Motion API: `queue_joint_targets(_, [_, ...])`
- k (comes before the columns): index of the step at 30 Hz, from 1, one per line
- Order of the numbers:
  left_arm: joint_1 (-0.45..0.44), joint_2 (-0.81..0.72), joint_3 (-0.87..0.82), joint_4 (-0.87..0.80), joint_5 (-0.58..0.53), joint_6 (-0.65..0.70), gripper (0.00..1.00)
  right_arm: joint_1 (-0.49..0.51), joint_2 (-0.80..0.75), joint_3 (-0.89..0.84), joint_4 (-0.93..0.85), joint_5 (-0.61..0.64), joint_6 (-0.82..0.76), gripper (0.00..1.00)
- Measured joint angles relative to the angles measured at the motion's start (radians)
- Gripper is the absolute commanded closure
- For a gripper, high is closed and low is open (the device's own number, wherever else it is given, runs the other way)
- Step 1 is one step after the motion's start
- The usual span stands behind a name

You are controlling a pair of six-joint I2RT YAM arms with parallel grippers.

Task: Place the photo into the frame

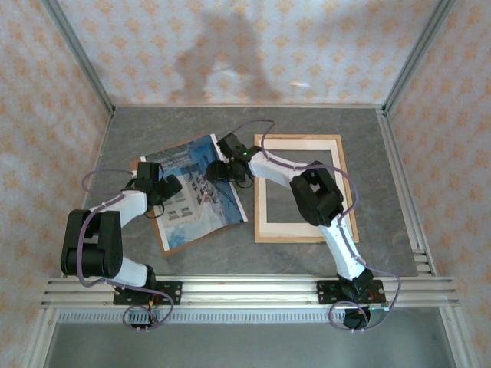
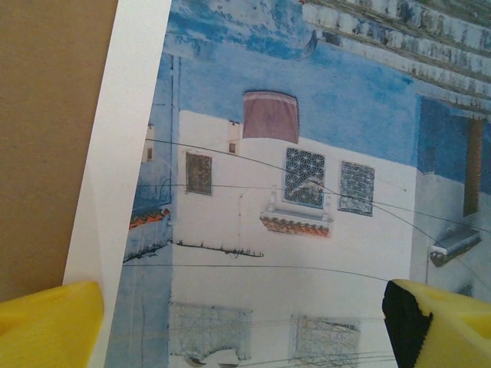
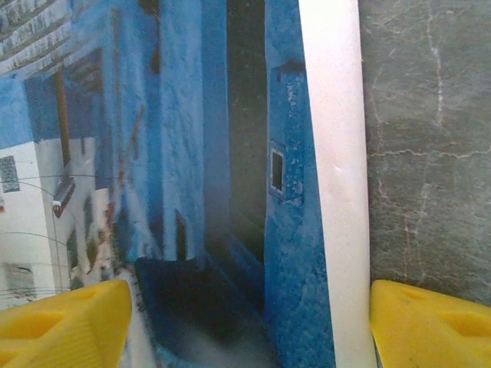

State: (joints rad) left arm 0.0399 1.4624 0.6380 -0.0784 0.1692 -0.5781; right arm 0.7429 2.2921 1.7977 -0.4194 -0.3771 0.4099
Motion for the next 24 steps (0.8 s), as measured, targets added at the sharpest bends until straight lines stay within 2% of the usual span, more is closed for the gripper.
queue_joint_targets(14, [0.0, 0.0, -0.01, 0.038, 0.029, -0.001, 0.08, -0.031, -0.051, -0.121, 0.168, -0.092, 0.066, 0.17])
queue_joint_targets(24, [0.0, 0.0, -0.013, 0.043, 0.029, -0.001, 0.08, -0.033, -0.074, -0.143, 0.246, -0.129, 0.088, 0.15])
